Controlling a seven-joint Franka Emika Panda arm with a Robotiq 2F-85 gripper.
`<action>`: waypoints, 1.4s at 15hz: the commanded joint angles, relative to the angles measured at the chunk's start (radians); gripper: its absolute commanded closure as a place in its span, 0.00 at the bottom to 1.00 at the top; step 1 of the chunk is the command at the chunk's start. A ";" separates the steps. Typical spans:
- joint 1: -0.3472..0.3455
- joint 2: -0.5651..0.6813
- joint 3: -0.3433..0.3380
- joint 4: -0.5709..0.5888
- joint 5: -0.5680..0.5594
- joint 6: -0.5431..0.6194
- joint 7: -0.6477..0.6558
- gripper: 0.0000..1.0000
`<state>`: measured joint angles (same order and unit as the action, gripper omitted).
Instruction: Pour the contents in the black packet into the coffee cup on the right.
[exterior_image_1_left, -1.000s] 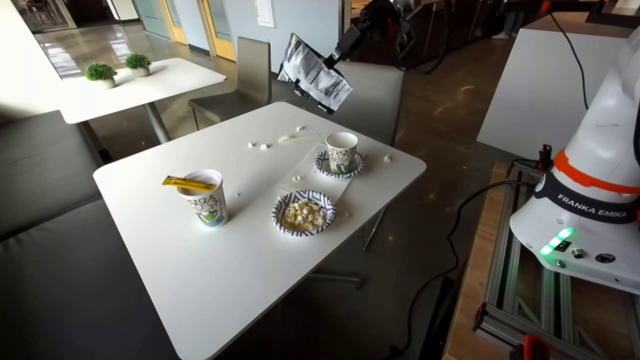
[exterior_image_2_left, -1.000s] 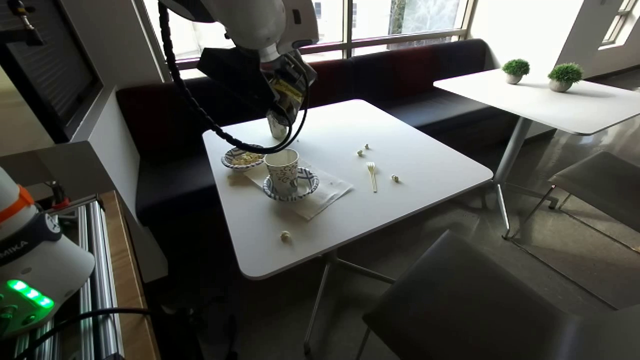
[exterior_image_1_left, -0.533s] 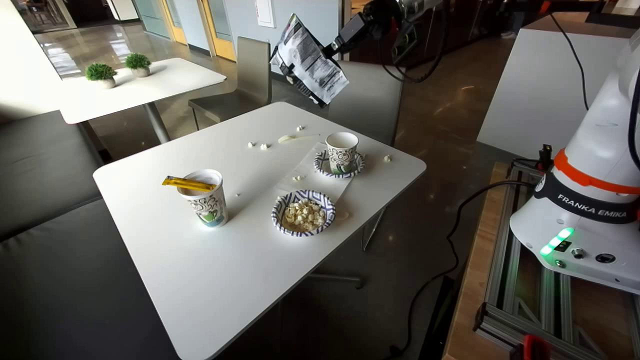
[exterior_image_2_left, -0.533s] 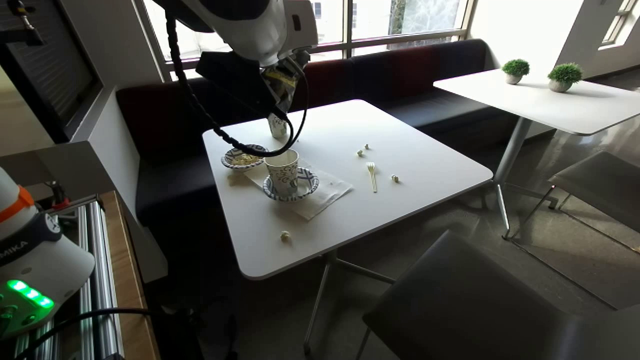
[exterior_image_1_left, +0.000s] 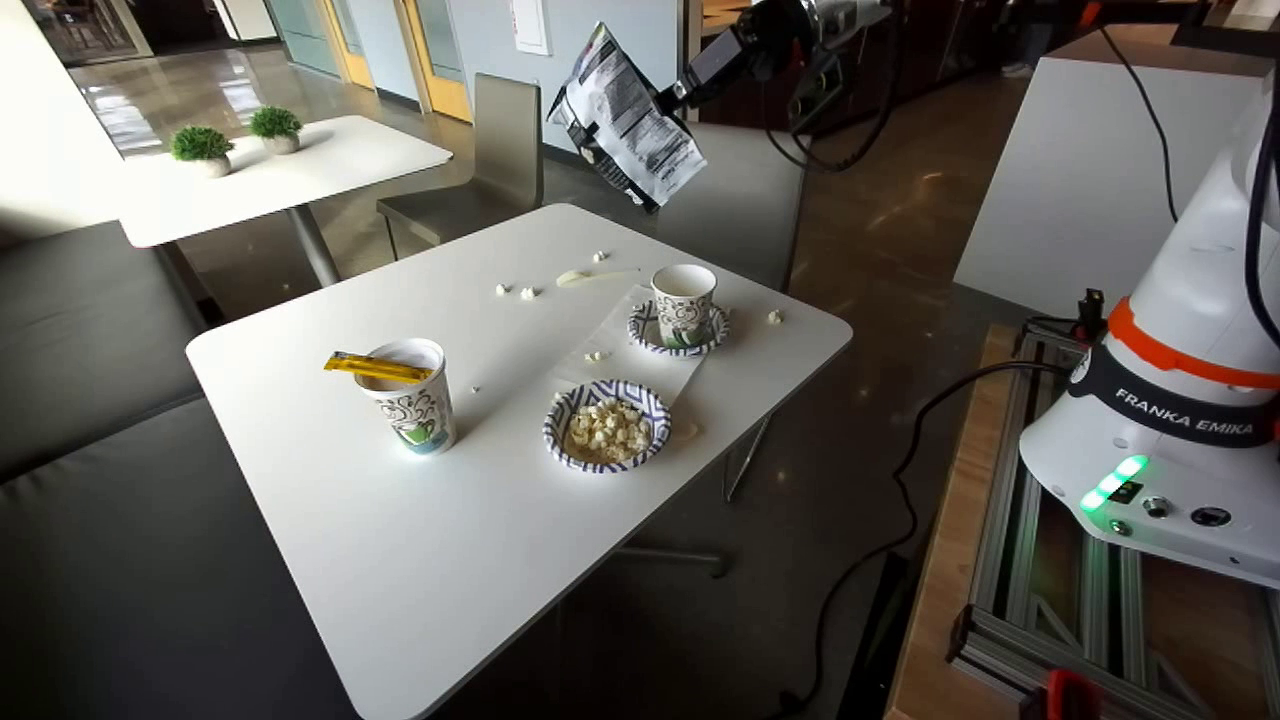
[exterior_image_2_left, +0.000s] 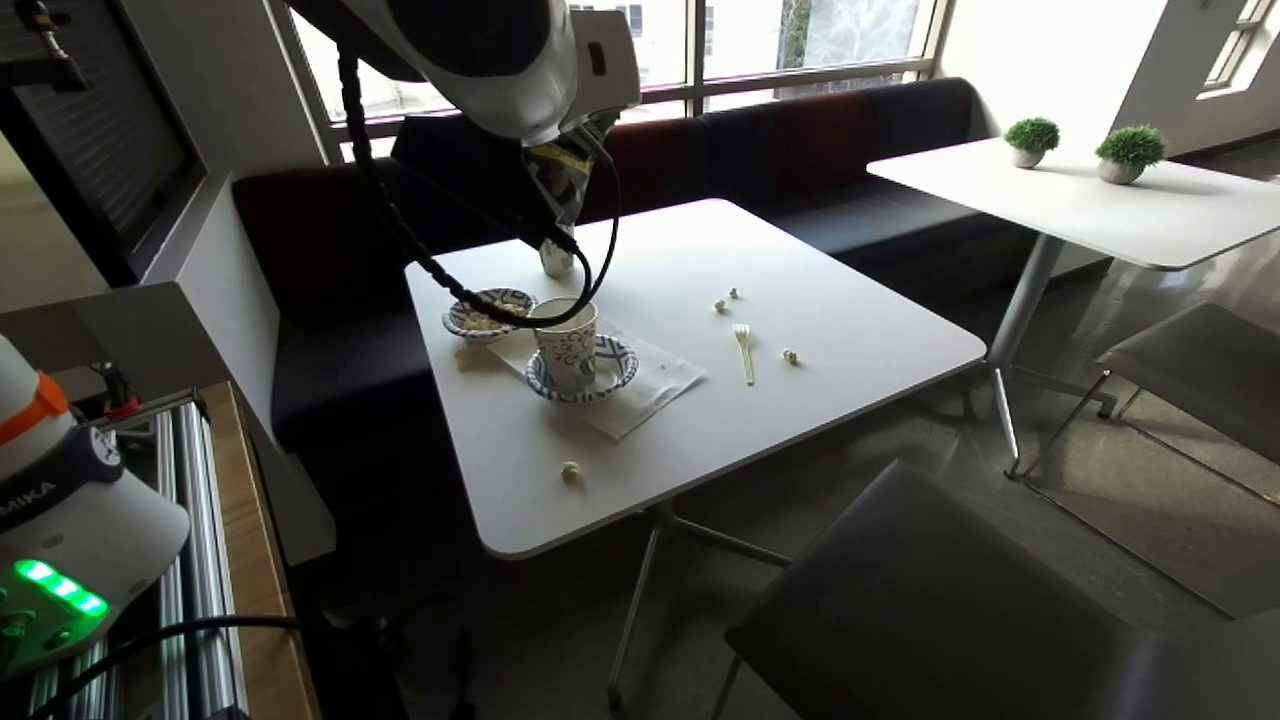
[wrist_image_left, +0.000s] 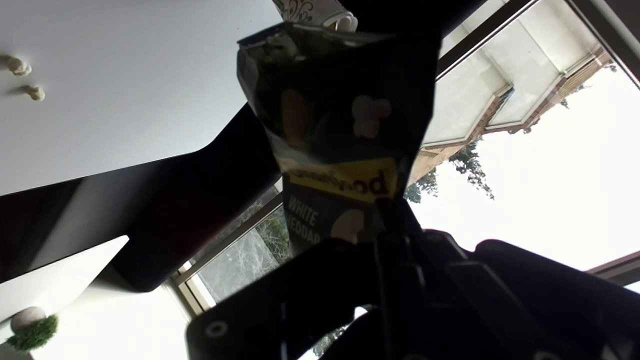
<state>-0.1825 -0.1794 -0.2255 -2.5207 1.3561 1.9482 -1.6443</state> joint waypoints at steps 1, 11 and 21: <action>-0.031 0.012 -0.017 -0.008 0.025 -0.058 -0.041 1.00; -0.040 0.045 0.001 -0.007 0.051 0.020 -0.078 1.00; -0.042 0.050 0.006 -0.001 0.092 0.029 -0.097 1.00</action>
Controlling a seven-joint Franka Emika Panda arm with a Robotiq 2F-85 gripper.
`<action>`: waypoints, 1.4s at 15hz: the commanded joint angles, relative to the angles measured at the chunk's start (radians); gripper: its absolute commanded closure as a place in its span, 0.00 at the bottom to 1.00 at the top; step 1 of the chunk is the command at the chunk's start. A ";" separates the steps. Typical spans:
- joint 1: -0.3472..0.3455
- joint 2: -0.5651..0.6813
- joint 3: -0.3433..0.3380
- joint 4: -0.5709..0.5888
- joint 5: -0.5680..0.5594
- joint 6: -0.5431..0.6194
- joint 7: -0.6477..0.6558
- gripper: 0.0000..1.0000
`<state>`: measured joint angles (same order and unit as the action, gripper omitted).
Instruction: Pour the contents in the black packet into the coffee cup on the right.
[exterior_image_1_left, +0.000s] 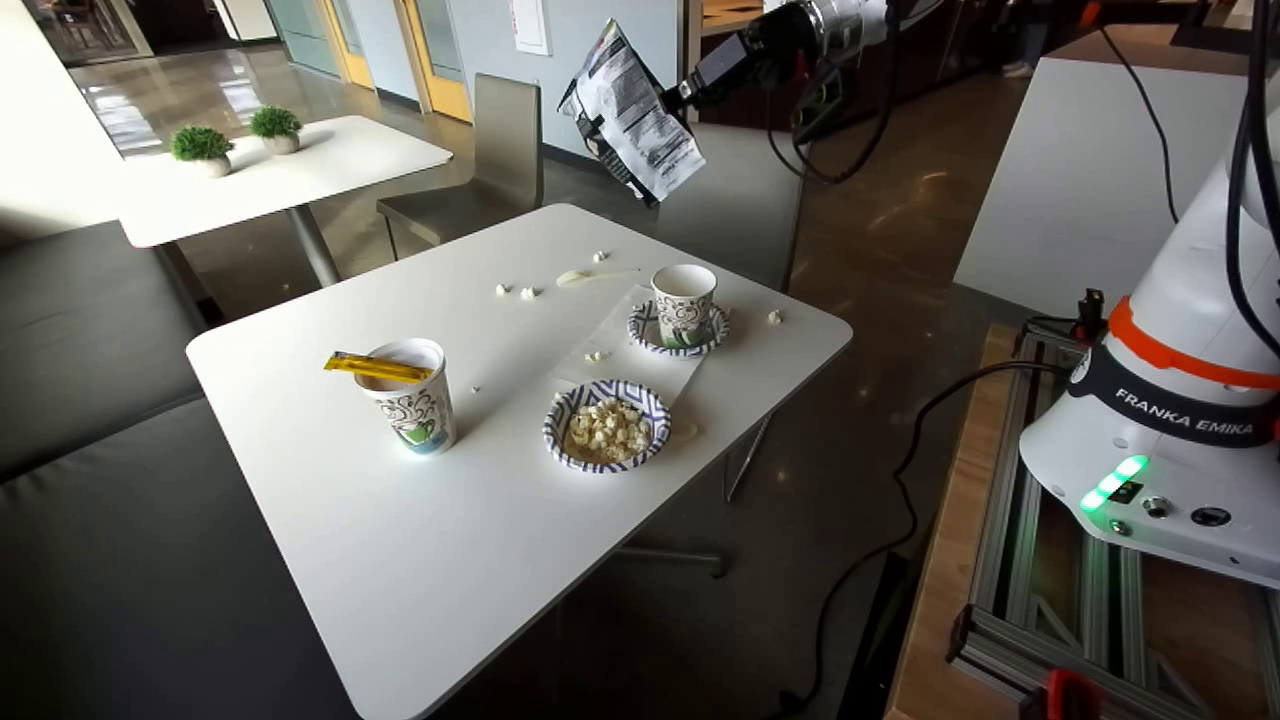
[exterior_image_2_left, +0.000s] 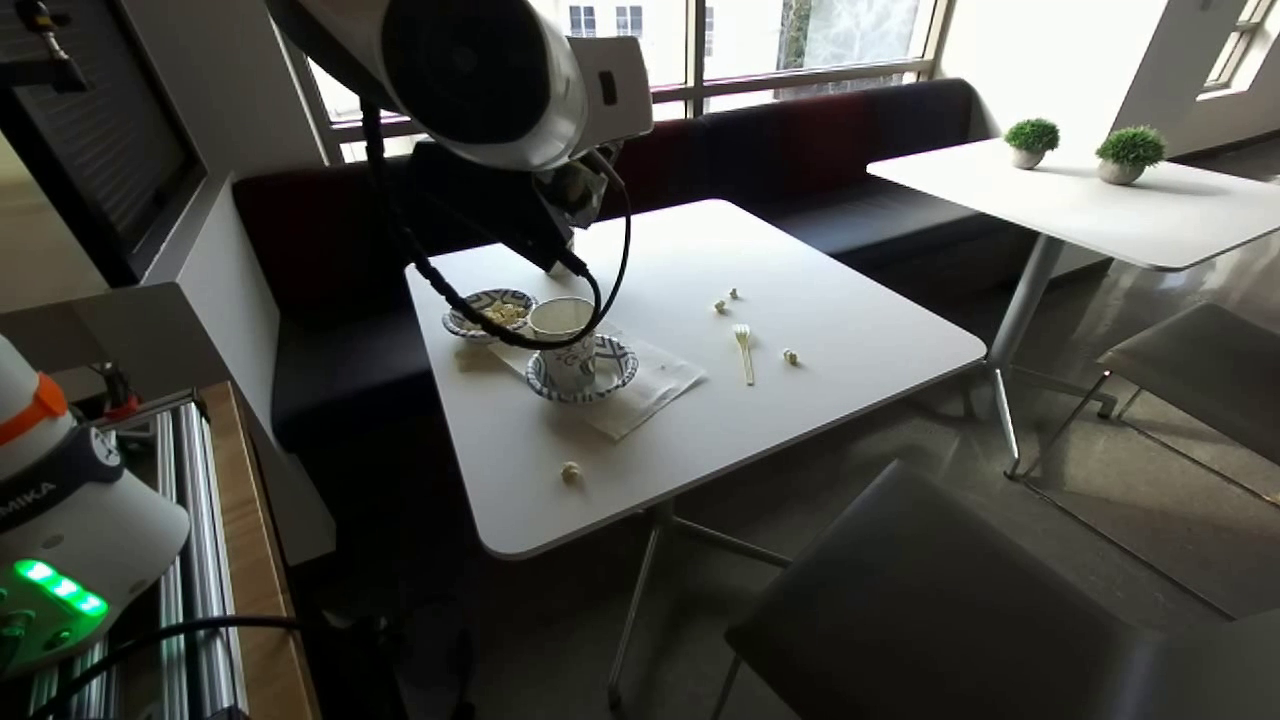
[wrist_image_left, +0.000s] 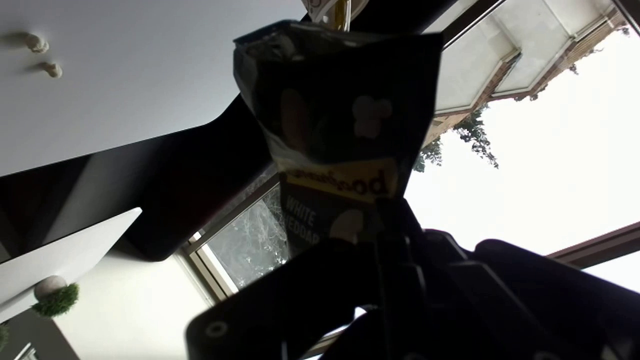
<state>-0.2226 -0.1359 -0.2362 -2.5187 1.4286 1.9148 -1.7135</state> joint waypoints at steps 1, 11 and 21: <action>-0.004 0.002 0.010 -0.004 0.027 0.039 -0.017 1.00; 0.023 -0.004 0.068 0.001 0.004 0.188 -0.025 1.00; 0.022 -0.013 0.067 -0.015 -0.030 0.244 0.006 1.00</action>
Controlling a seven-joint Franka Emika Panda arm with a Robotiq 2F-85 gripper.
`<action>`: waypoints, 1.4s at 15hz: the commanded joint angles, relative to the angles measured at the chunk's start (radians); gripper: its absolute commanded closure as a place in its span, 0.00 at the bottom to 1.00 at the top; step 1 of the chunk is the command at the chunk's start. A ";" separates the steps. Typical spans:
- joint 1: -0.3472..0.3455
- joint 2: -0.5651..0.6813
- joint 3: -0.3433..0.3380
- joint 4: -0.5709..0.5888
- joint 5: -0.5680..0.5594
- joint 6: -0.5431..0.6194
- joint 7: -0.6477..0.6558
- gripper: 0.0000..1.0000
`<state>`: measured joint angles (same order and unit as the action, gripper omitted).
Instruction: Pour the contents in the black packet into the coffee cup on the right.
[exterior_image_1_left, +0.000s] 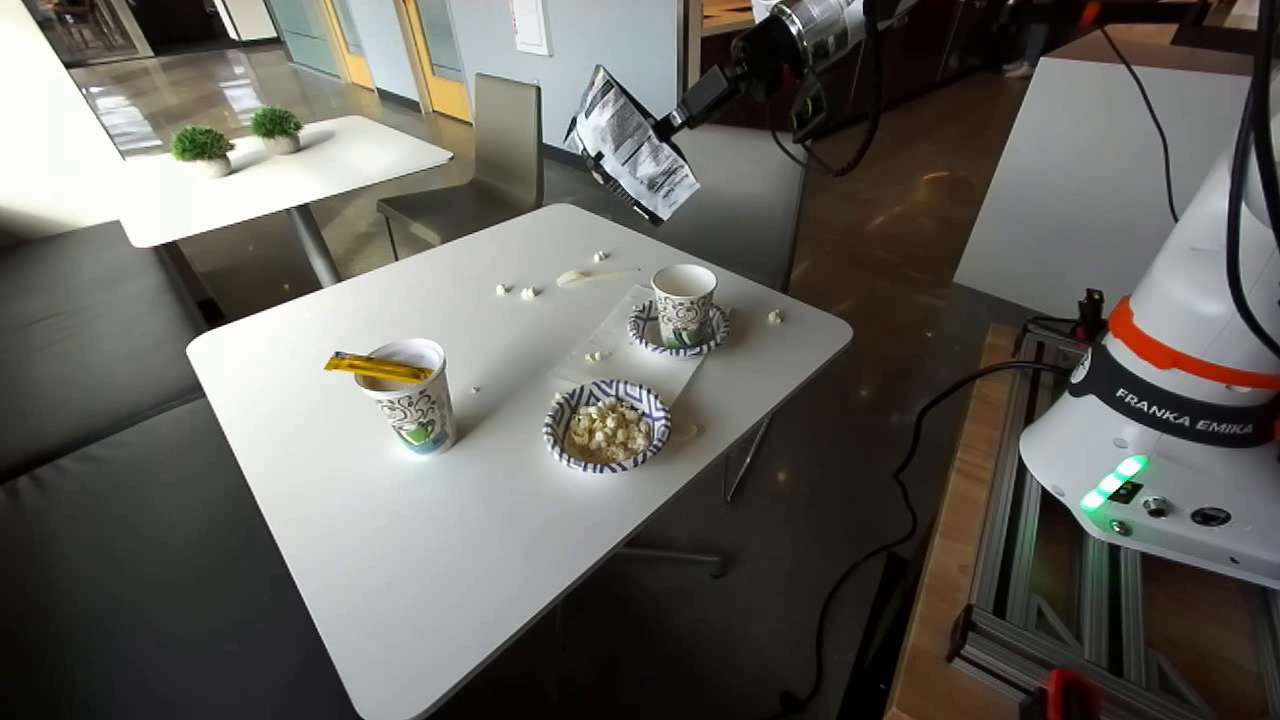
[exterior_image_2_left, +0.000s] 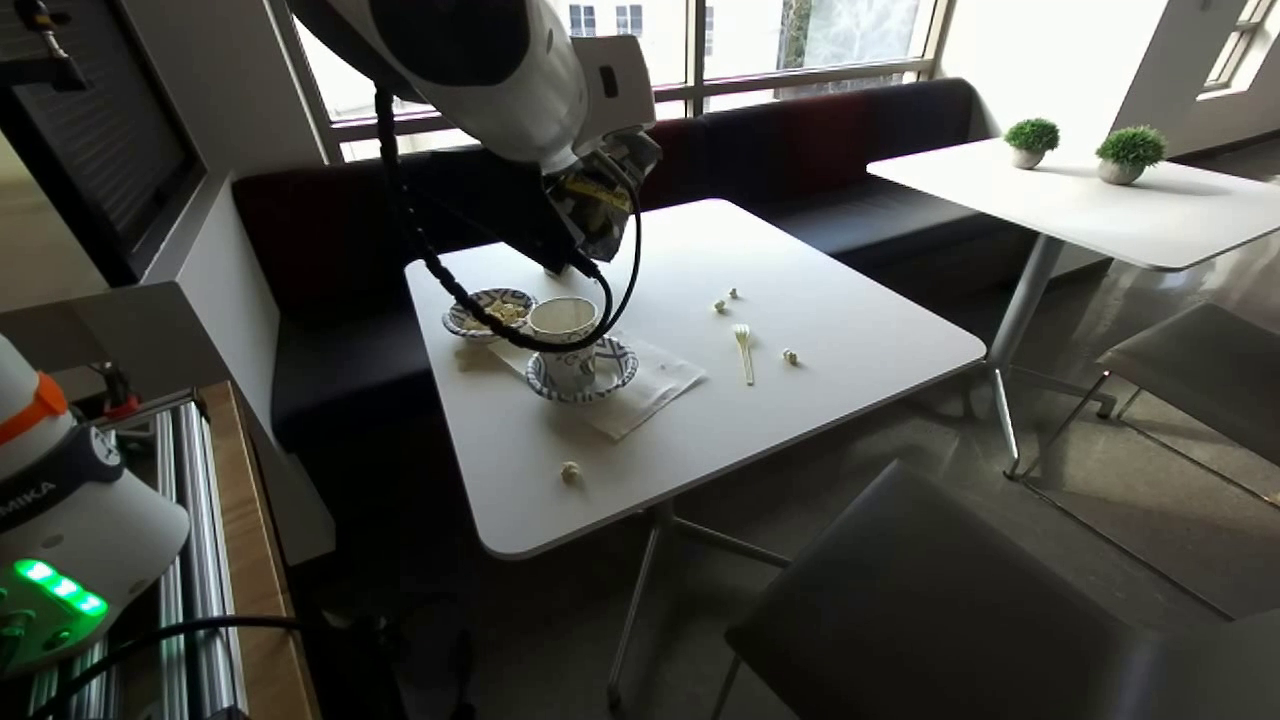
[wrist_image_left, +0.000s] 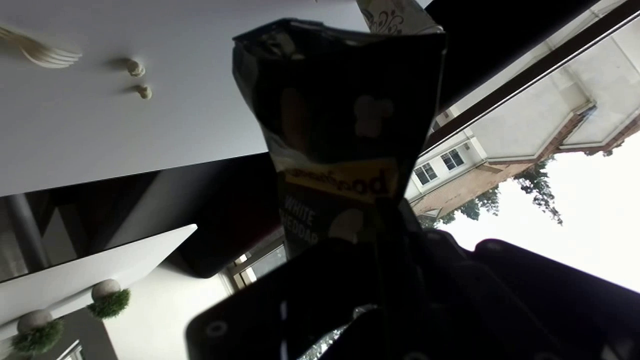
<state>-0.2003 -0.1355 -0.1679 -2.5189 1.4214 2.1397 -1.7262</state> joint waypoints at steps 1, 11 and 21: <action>-0.001 -0.015 -0.005 -0.017 -0.016 0.008 0.008 1.00; -0.002 -0.030 -0.004 -0.030 -0.100 -0.029 0.091 1.00; -0.031 -0.050 -0.070 -0.033 -0.121 -0.253 0.078 1.00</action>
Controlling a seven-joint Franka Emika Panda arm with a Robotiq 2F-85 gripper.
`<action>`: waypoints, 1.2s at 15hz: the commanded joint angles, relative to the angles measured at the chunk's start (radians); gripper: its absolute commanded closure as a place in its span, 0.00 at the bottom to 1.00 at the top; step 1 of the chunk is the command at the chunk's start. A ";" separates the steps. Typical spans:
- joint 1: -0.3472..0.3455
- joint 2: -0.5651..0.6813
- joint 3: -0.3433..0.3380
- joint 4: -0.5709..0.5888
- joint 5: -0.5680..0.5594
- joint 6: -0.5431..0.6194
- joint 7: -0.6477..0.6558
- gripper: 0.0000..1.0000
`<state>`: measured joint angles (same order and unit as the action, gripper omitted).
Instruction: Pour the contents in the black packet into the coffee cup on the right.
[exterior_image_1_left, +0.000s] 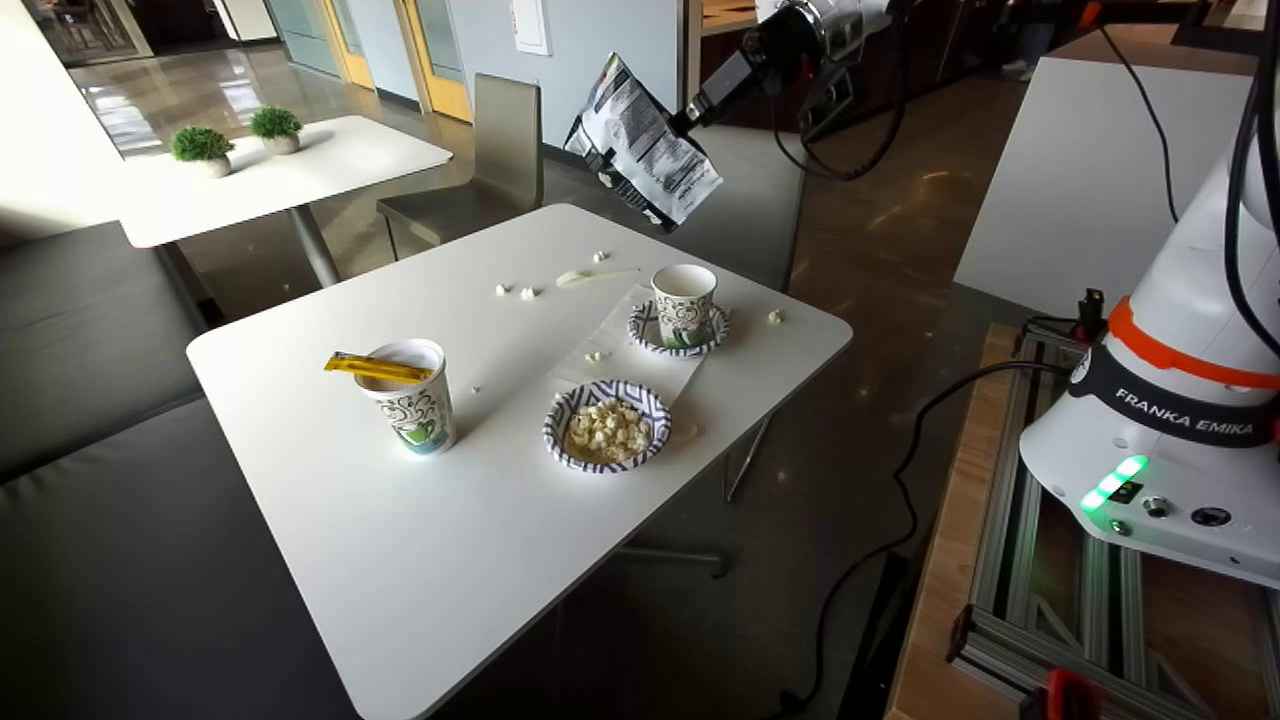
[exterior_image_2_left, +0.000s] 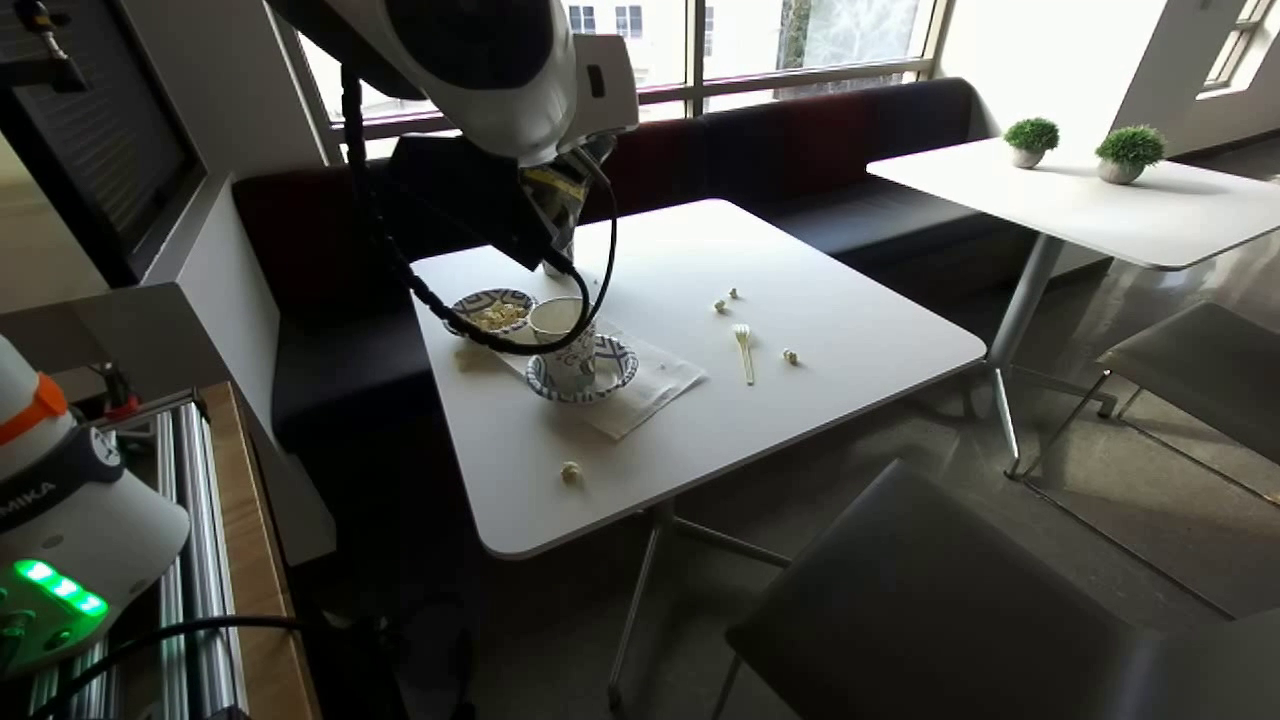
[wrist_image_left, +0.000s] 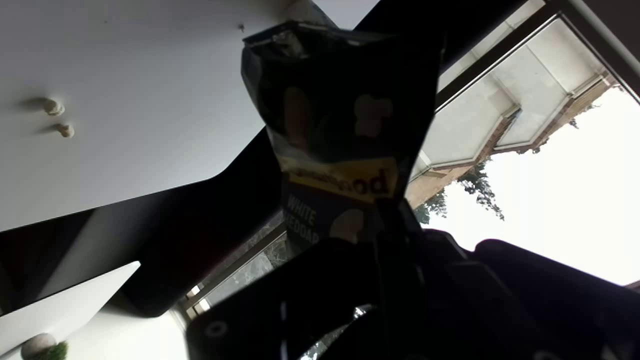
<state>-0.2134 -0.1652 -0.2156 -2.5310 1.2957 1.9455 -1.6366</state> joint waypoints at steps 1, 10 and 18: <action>-0.026 -0.019 -0.041 -0.018 0.014 -0.136 -0.024 1.00; -0.080 0.016 -0.090 -0.045 0.168 -0.254 -0.212 1.00; -0.056 0.077 -0.034 -0.056 0.209 -0.071 -0.338 1.00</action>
<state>-0.2769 -0.1052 -0.2648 -2.5767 1.4743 1.8017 -1.9251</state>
